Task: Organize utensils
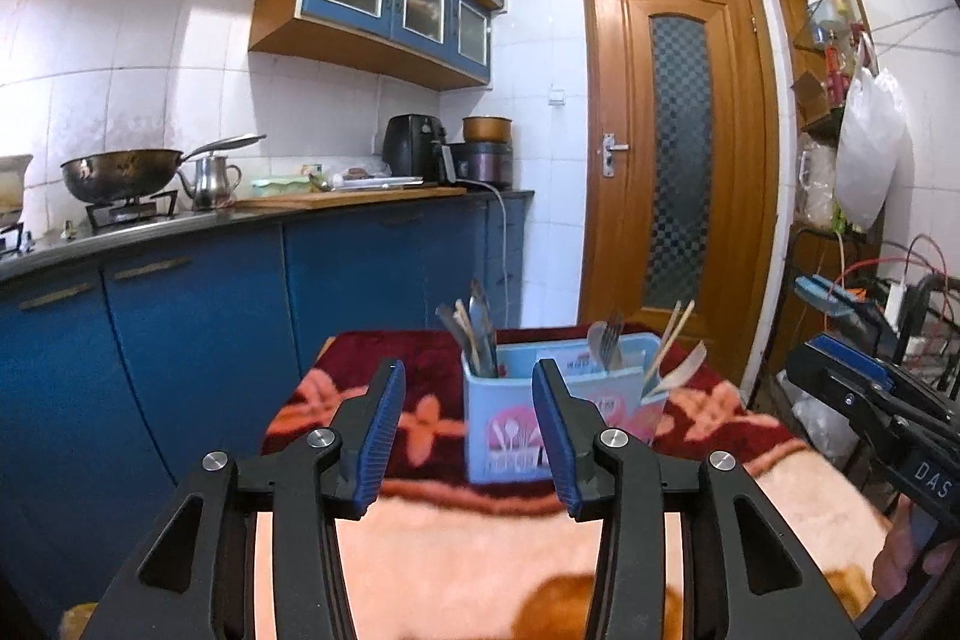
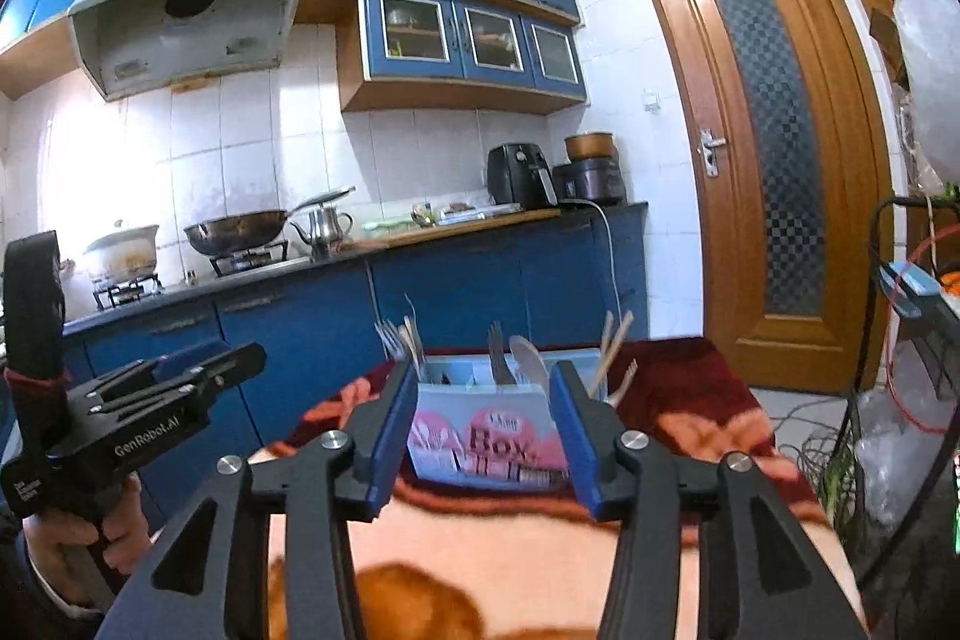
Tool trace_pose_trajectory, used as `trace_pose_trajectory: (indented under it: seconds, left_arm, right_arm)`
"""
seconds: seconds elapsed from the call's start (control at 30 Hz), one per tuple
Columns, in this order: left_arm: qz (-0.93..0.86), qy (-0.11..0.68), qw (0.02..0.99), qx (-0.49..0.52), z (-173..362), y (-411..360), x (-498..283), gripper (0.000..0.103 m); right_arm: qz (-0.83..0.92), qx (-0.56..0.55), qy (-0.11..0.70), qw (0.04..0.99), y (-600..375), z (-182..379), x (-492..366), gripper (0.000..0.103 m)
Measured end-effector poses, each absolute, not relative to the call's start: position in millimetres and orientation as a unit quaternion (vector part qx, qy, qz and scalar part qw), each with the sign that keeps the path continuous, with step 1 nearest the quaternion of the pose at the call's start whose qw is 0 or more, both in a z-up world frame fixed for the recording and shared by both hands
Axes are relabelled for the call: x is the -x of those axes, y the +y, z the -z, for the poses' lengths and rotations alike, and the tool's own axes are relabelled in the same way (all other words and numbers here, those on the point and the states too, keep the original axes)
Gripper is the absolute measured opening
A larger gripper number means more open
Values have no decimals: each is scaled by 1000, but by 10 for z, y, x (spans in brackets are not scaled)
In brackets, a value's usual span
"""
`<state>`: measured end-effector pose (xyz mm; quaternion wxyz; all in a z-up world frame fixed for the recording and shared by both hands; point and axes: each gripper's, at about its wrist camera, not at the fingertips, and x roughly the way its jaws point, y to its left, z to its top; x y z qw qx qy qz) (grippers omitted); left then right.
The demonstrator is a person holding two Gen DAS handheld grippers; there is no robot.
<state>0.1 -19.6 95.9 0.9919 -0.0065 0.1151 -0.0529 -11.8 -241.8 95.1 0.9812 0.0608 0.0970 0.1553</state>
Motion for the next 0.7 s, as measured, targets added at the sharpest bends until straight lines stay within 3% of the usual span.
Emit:
trace_pose_trajectory:
  seconds: [0.17,0.23,0.47,0.7]
  left_arm:
    - [35,108,994,9,-726,-228,67,72]
    - [23,110,994,10,-607,-248,59,75]
    - [-2,152,988,-3,-169,-334,-23,76]
    - [-6,169,985,16,-93,-268,-45,76]
  right_arm:
    - [-146,-67,110,981,-2475,-705,223,69]
    - [-141,-65,116,981,-2487,-599,234,71]
    - [-124,-43,123,984,-2511,-315,229,83]
    - [-105,-37,131,985,-2533,-124,179,84]
